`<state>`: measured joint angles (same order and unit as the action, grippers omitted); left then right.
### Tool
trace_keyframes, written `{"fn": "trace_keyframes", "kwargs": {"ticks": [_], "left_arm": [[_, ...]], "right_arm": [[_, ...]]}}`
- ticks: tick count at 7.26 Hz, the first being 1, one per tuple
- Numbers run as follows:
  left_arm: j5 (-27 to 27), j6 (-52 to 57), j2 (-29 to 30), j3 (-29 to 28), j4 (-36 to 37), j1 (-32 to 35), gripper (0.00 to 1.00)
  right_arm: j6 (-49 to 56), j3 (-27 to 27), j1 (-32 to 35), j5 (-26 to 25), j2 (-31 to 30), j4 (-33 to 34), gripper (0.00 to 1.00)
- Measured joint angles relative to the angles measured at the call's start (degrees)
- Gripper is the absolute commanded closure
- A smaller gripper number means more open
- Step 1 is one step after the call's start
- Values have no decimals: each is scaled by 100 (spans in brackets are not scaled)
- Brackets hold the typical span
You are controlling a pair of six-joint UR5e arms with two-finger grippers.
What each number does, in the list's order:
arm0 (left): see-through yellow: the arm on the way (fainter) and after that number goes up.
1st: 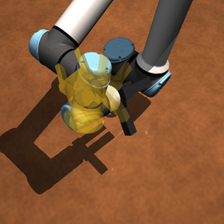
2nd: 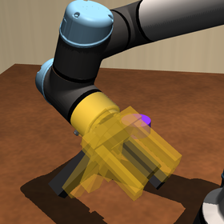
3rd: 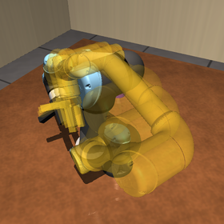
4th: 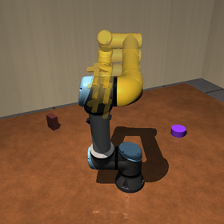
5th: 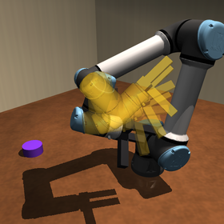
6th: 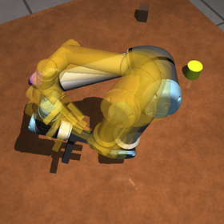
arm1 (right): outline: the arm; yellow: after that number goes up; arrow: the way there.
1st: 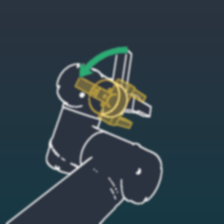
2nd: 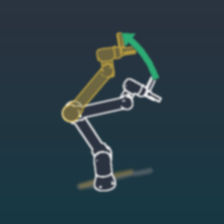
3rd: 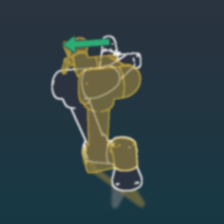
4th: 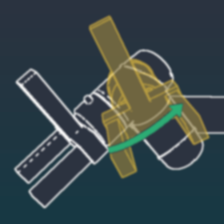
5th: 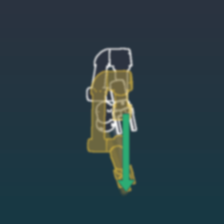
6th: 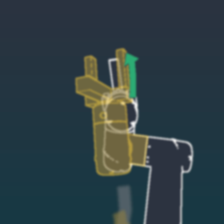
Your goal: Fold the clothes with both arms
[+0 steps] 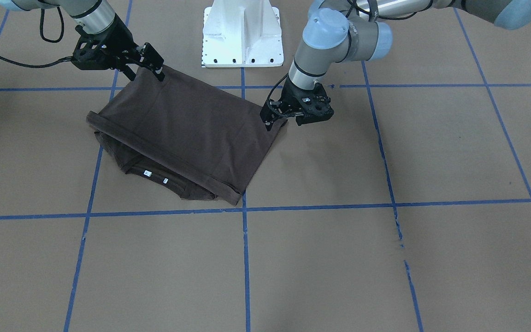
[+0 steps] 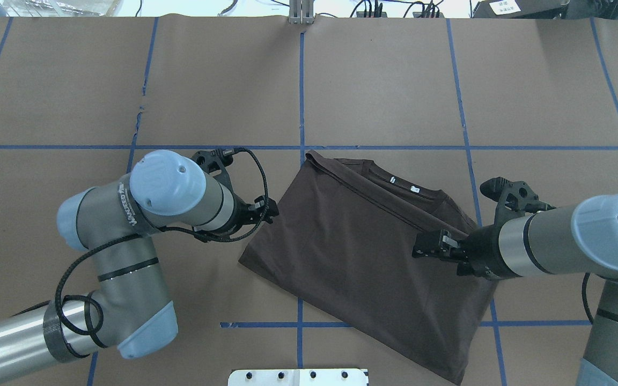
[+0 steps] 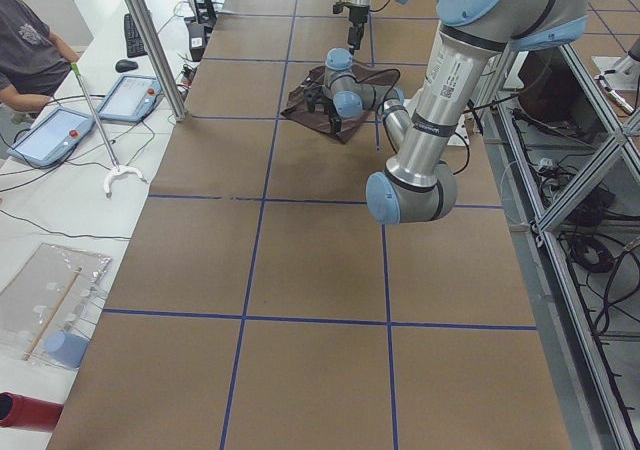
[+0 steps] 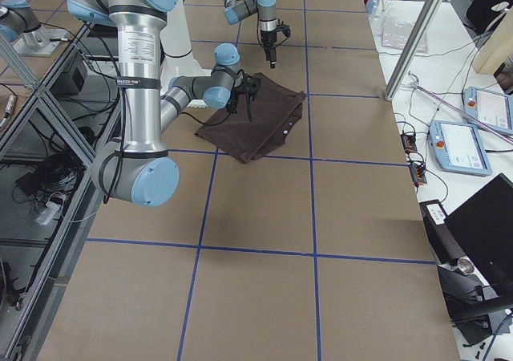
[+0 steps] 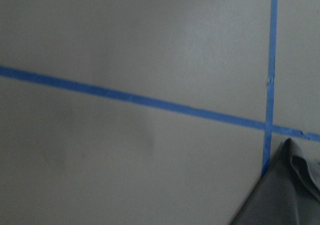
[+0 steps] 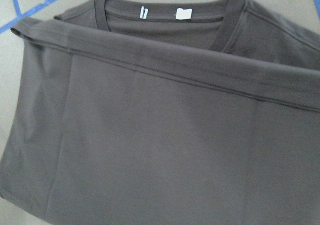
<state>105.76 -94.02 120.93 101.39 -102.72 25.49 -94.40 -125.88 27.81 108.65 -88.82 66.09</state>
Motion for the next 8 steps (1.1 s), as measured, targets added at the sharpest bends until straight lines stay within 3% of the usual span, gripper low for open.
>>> {"fn": "trace_keyframes", "kwargs": {"ticks": [1,2,4,5,8], "left_arm": [[-66,-228,28,-85,45,-138,2],[-149,-327,120,-299,46,-200,11],[-334,-405,279,-616,52,-227,81],[-365,-421,293,-654,65,-230,100],[-378,-417,271,-547,366,-229,100]], "right_arm": [[0,61,139,1,98,2,0],[0,138,215,2,202,4,0],[0,219,274,0,283,1,0],[0,226,296,6,291,0,0],[0,224,312,15,295,0,0]]}}
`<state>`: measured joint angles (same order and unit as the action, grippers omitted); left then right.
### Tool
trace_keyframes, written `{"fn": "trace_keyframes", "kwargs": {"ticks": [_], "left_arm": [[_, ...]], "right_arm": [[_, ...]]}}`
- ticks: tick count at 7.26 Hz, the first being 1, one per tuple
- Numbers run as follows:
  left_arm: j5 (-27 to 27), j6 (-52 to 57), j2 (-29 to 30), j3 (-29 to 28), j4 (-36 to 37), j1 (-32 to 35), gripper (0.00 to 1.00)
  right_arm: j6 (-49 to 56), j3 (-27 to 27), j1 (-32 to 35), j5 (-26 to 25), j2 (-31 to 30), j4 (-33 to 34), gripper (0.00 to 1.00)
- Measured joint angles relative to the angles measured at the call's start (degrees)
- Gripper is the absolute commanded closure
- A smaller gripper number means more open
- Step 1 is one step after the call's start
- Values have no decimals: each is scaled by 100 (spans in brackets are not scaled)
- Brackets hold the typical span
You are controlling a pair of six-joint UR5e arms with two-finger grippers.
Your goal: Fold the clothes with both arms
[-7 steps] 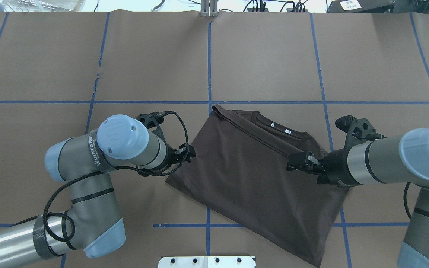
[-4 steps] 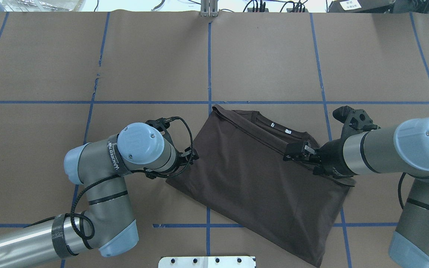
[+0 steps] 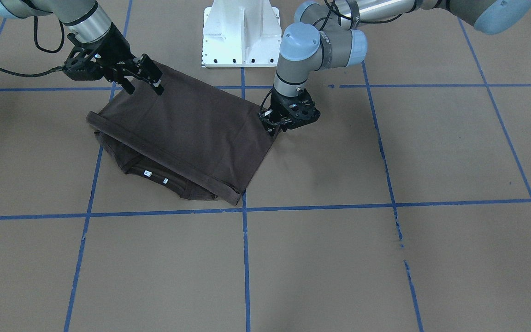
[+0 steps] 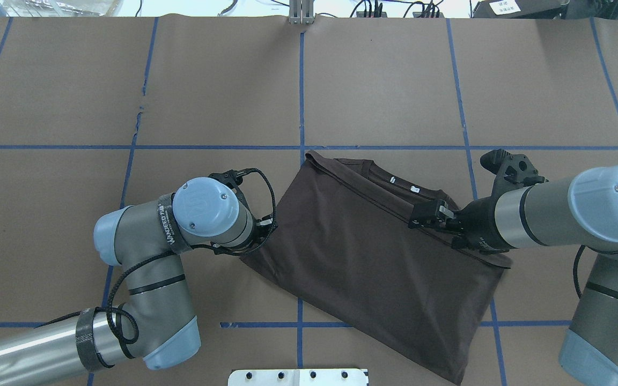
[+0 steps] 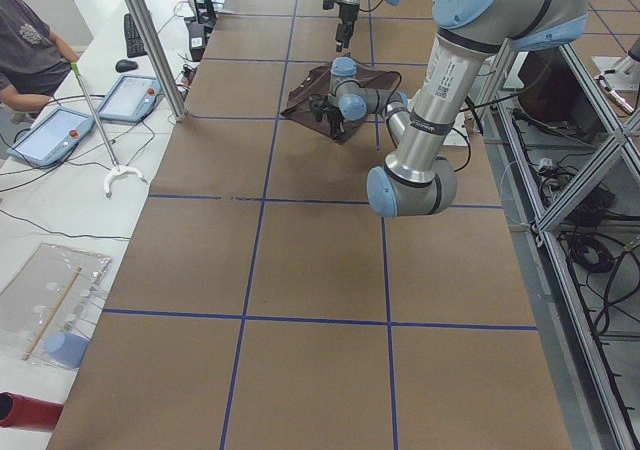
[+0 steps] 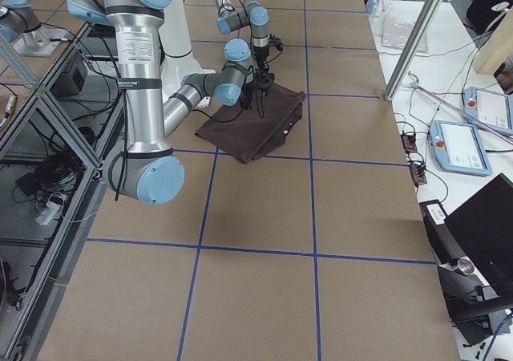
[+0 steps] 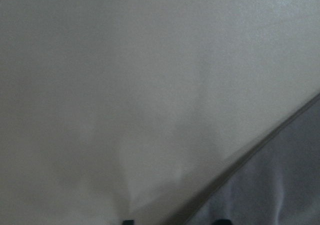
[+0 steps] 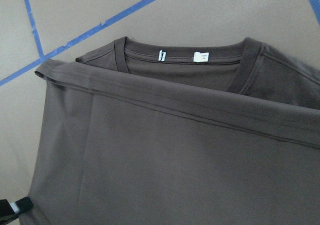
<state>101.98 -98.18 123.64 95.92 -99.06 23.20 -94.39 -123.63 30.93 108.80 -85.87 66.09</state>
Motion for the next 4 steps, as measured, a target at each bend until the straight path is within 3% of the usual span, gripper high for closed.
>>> {"fn": "trace_keyframes", "kwargs": {"ticks": [4], "left_arm": [[-40,108,30,172,440,117,100]], "right_arm": [[-8,12,3,-7,-14,8,0]]}}
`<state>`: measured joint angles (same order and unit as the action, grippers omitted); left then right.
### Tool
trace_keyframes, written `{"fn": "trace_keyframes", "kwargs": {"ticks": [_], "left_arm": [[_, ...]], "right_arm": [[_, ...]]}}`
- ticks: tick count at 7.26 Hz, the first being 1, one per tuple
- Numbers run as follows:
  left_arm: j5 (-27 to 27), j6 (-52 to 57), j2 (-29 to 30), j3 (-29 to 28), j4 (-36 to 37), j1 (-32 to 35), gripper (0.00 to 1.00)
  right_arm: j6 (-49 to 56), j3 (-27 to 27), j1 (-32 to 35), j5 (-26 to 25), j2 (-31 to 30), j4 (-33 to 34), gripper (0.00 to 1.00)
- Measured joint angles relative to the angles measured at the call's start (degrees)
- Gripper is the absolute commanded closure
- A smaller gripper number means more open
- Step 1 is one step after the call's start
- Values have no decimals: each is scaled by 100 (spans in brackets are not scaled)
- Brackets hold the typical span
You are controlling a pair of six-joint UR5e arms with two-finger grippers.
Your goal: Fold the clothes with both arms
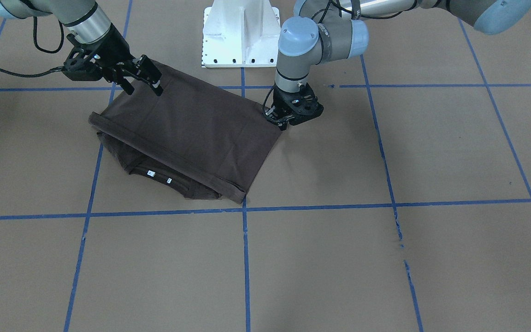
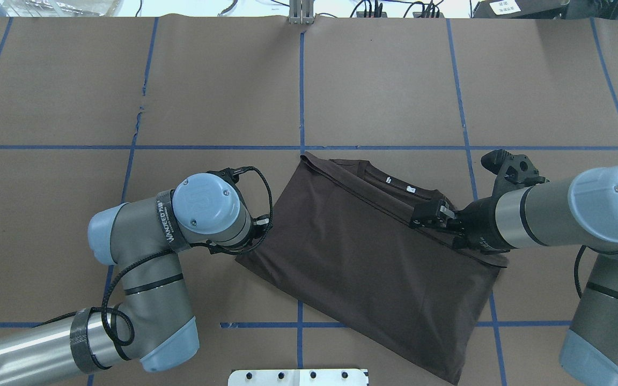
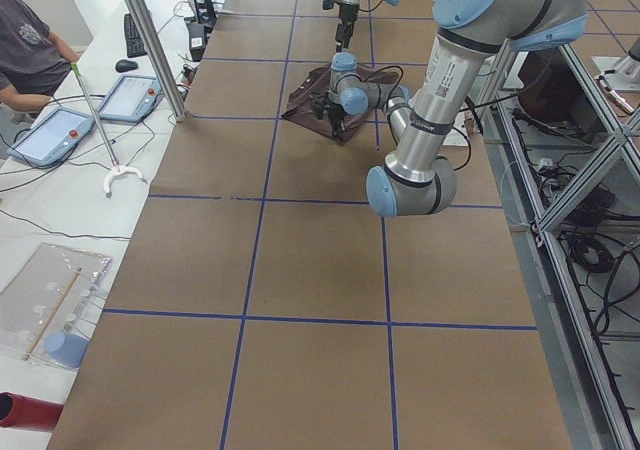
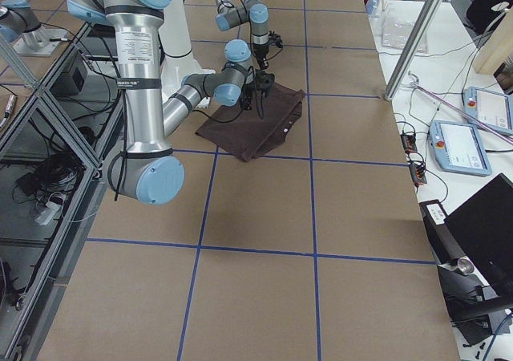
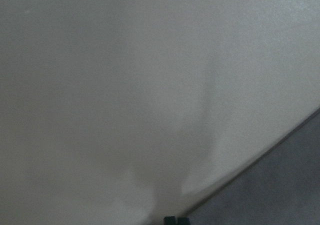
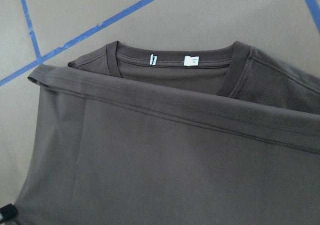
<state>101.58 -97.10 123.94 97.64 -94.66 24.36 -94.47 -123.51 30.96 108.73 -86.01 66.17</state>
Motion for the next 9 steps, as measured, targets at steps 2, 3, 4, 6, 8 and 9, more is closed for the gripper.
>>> {"fn": "trace_keyframes", "kwargs": {"ticks": [2,3,4,6,8,9], "left_arm": [[-108,478,216,-467,-235,569,100],[-127,727,488,-1059,-583,878,100],[-143,1013,823,-1796,-1078,1171,100],[-161,1639,1544,-3189,-1961,1643,100],[-374,2075,2145,-4322,-2976,1862,100],[-471,2152,2419,-4771,-3395,1879,100]], "right_arm": [[-7,1,-2,-1,-3,1,0],[-9,0,-2,-3,-2,1,0],[-9,2,-2,-7,2,1,0],[-10,28,-2,-9,5,1,0],[-10,35,-8,-10,5,1,0],[-10,37,-9,-10,5,1,0]]}}
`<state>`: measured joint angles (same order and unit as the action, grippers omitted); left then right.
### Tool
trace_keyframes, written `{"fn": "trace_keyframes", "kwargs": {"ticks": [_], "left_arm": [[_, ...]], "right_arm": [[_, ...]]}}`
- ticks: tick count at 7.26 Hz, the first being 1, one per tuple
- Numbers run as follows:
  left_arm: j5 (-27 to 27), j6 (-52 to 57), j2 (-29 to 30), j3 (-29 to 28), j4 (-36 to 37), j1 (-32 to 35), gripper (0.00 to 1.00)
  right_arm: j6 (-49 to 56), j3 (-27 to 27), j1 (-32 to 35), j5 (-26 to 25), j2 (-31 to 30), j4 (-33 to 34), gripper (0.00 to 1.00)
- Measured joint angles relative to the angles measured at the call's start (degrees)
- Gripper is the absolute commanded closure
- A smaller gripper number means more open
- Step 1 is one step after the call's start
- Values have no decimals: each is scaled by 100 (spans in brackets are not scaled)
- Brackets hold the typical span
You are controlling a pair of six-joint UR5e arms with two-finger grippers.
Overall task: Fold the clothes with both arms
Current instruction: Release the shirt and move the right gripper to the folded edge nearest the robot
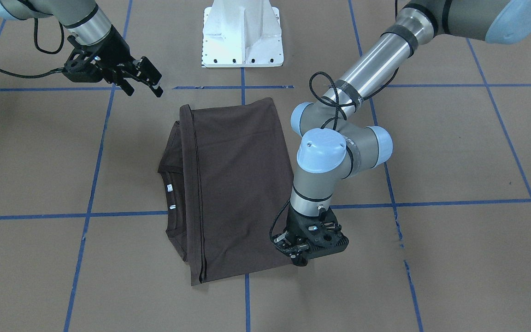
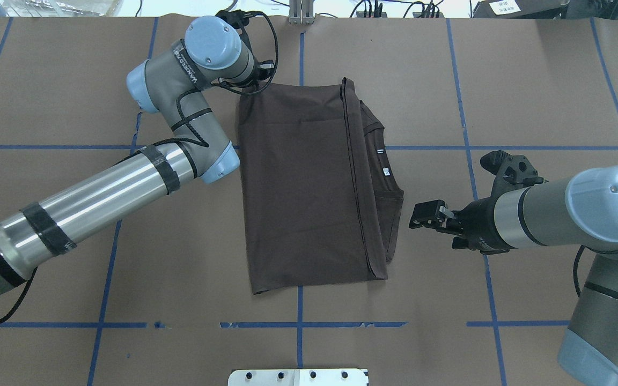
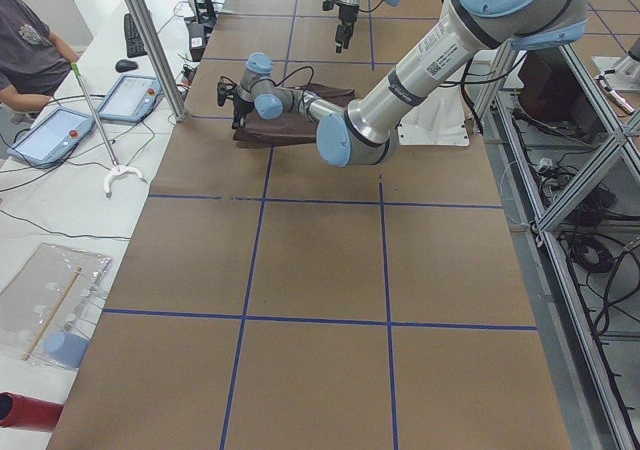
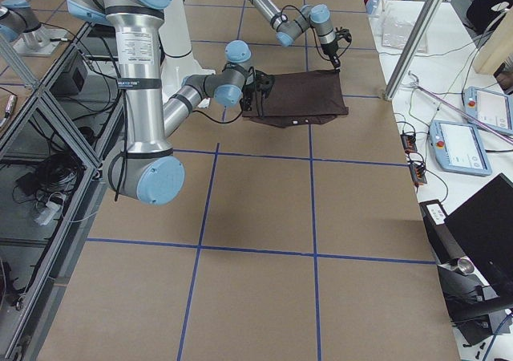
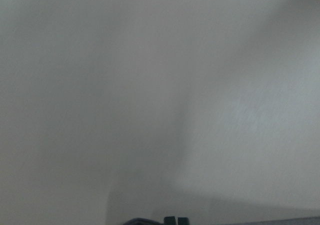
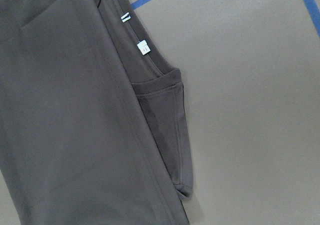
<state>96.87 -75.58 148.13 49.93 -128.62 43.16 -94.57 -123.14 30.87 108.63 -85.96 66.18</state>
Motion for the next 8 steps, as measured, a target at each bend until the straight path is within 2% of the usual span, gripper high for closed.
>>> {"fn": "trace_keyframes", "kwargs": {"ticks": [1,2,5,6,8], "left_arm": [[-43,34,185,-306,-313,-10,95],[-64,121,262,-477,-523,-14,1],[-4,500,228,-459,-653,74,0],[211,790,85,-206,-545,152,0],[699,1218,-666,1000,71,215,0]], "right_arm": [[0,0,0,0,-1,0,0],[0,3,1,0,-3,5,0],[61,101,39,2,-2,63,0],[264,248,70,6,40,78,0],[790,737,69,-36,555,545,0]]}}
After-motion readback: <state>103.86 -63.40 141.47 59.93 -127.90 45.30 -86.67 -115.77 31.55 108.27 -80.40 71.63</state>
